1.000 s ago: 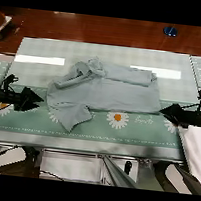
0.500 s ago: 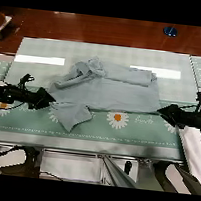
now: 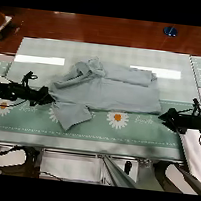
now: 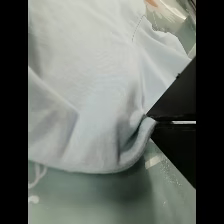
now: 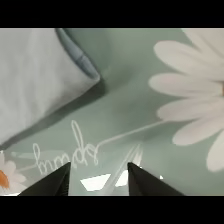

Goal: Fold the shirts.

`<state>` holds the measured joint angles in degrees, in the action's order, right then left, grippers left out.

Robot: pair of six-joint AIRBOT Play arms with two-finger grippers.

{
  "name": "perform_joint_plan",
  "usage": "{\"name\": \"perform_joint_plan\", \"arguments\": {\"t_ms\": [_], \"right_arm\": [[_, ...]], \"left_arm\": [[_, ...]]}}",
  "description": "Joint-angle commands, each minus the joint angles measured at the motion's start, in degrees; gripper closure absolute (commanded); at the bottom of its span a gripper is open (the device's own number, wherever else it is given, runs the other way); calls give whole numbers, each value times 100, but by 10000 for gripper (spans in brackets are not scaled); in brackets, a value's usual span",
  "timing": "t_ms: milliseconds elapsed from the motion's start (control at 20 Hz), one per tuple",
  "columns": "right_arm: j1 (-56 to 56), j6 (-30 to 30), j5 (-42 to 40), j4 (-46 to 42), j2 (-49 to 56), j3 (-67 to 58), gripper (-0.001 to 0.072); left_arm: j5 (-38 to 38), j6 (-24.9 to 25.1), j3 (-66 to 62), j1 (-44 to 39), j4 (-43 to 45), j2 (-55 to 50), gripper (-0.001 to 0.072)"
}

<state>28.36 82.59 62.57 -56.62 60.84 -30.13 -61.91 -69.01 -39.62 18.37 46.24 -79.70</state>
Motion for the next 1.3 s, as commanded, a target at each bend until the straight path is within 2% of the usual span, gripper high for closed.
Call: {"name": "perform_joint_plan", "arguments": {"t_ms": [0, 300, 450, 600, 650, 700, 850, 1000, 1150, 1250], "right_arm": [[-2, -98, -236, 455, 695, -308, 302], [-33, -136, -376, 1056, 1814, -1060, 302], [-492, -149, -426, 977, 2116, -1296, 305], [-1043, -164, -389, 964, 2232, -1746, 356], [-1154, -168, -210, 953, 2229, -1998, 496], [-1263, -291, -72, 896, 2208, -2247, 686], [-1672, -2, 184, 525, 2175, -2774, 686], [-2002, 9, 496, 501, 1840, -3694, 686], [-2033, 39, 612, 485, 1178, -5213, 686], [-2013, 98, 734, 107, 678, -6341, 686]], "left_arm": [[-46, 0, -28, -9, -24, 0, 689], [-2, 2, -28, -9, -26, 0, 689], [98, 0, -28, -22, -31, 0, 689], [98, -2, -173, -11, -129, 4, 689], [24, -92, -378, 33, -157, 4, 689], [-109, -223, -614, 68, -293, 9, 689], [-614, -201, -1456, -48, -533, 92, 689], [-920, -219, -2435, -87, -1045, 424, 689], [-710, -229, -3617, -83, -1259, 1117, 689], [-380, -378, -4306, -28, -1255, 1698, 689]]}}
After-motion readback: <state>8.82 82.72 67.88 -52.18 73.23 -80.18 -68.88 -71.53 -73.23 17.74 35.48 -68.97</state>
